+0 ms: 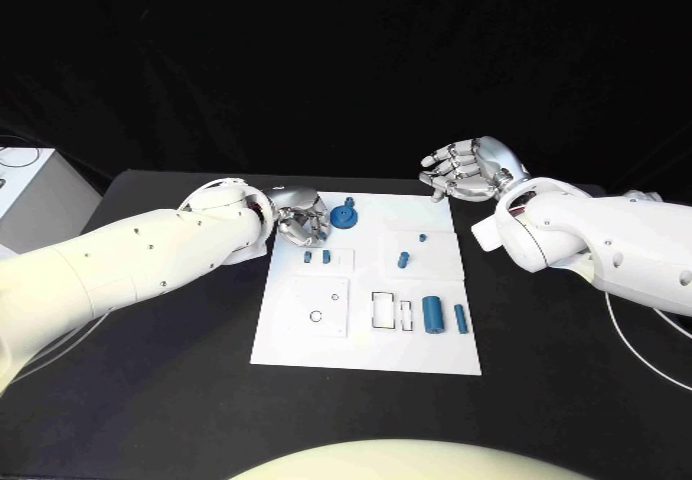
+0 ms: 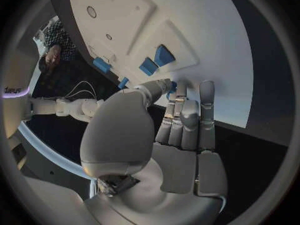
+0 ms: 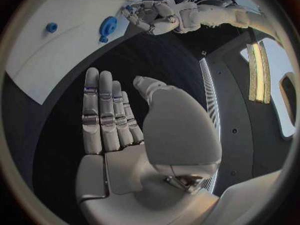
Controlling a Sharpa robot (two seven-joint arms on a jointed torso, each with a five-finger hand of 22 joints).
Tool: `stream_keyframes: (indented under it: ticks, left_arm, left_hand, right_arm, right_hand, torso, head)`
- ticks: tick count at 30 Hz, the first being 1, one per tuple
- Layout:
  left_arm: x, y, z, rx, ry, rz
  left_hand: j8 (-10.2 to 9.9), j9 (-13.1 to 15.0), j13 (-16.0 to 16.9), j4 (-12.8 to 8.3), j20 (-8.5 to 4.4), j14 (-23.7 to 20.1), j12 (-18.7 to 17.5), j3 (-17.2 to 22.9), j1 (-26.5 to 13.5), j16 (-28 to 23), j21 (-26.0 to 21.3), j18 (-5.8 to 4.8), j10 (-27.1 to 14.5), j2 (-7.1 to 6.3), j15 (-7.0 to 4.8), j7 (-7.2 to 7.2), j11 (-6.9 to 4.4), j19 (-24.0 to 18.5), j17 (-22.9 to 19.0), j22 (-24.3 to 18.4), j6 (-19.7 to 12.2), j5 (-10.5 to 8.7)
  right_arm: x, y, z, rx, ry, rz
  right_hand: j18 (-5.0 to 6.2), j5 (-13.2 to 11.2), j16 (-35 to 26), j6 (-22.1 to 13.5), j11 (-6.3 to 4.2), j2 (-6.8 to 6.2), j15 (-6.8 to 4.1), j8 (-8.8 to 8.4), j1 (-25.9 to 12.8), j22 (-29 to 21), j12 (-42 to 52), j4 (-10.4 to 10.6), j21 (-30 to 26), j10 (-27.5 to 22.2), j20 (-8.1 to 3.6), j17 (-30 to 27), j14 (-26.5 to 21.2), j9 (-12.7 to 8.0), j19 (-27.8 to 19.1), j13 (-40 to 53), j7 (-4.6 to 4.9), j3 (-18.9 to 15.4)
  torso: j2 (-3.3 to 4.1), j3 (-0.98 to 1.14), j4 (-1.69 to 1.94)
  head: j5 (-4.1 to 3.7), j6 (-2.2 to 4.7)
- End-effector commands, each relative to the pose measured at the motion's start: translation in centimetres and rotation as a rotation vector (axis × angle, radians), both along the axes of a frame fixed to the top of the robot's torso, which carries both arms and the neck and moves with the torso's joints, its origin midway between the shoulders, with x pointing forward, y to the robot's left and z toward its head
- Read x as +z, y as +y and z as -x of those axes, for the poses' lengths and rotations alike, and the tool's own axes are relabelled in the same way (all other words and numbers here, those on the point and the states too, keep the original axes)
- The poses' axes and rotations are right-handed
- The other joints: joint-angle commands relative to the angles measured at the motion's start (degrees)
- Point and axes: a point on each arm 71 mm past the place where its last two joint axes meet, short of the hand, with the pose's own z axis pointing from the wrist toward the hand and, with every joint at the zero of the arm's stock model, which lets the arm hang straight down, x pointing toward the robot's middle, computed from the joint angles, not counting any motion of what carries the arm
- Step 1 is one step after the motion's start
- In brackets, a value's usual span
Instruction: Assemble the parts on the task board
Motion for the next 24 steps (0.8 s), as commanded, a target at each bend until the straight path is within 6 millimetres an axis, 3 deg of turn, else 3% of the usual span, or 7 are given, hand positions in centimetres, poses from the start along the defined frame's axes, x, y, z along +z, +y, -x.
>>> stream_keyframes:
  ticks: [1, 12, 22, 24]
  left_arm:
    - [-0.3, 0.1, 0.1, 0.001, 0.010, -0.018]
    - [0.1, 0.2, 0.2, 0.004, -0.012, 0.006]
    - [0.3, 0.9, 0.2, 0.020, -0.018, 0.010]
    - [0.3, 1.4, 0.2, 0.030, -0.018, 0.008]
  left_hand:
    - [-0.85, -0.17, 0.24, 0.09, 0.07, -0.06, -0.31, -0.30, -0.79, 0.23, 0.00, 0.81, -0.20, -0.50, 0.25, 0.05, 0.01, -0.05, 0.04, 0.20, -1.12, 0.07]
    - [-4.07, -1.06, 1.42, 0.10, -0.19, 0.12, -0.86, -0.30, -1.00, 0.29, -0.22, 0.82, 0.11, -0.94, -0.01, -0.67, -0.32, 0.28, 0.08, -0.01, -5.79, 0.12]
    - [-4.29, -1.12, 1.60, 0.07, -0.24, 0.21, -0.80, -0.35, -0.95, 0.33, -0.26, 0.84, 0.33, -0.93, -0.08, -0.68, -0.41, 0.28, 0.20, -0.09, -6.15, 0.12]
    - [-4.31, -1.12, 1.62, 0.07, -0.25, 0.07, -0.90, -0.39, -0.97, 0.25, -0.39, 0.88, 0.17, -0.99, -0.08, -0.64, -0.35, 0.12, -0.07, -0.34, -6.18, 0.12]
  right_arm:
    - [-0.1, 0.0, 0.0, 0.013, 0.005, 0.002]
    - [-0.2, -0.2, -0.1, 0.009, 0.011, 0.005]
    - [-0.6, -0.2, -0.1, 0.035, 0.047, 0.033]
    - [-0.7, -0.2, -0.2, 0.059, 0.057, 0.069]
  right_hand:
    - [0.23, 0.20, -0.30, 0.03, 0.05, -0.04, 0.15, 0.20, -0.55, -0.18, -0.40, -0.33, -0.45, 0.38, -0.02, -0.11, 0.18, -0.10, 0.27, -0.21, 0.26, -0.01]
    - [0.21, 0.18, -0.97, -0.06, 0.19, -0.01, 0.29, 0.17, -0.67, -0.77, -0.87, -0.55, -0.95, 0.24, 0.11, -0.23, -0.04, -0.21, 0.14, -0.95, 0.37, 0.02]
    - [0.27, -0.23, -2.00, 0.01, 0.41, -0.05, 0.45, 0.13, -0.25, -1.74, -1.96, -1.45, -1.60, -0.12, 0.24, -0.42, -0.08, -0.41, 0.25, -2.39, 0.52, 0.31]
    - [0.35, -0.83, -1.11, 0.43, 0.14, -0.17, -0.30, -0.07, 0.76, -1.55, -3.17, -2.81, -0.30, 0.08, -0.61, 0.05, 2.94, -0.66, 3.05, -3.75, 0.31, 0.61]
  torso:
    - [-0.02, -0.01, -0.08]
    - [0.00, -0.03, 0.05]
    - [0.02, -0.02, -0.09]
    - [0.00, -0.02, -0.11]
  head:
    - [0.03, 0.04]
    - [0.06, 0.35]
    - [-0.04, 0.60]
    - [-0.13, 0.70]
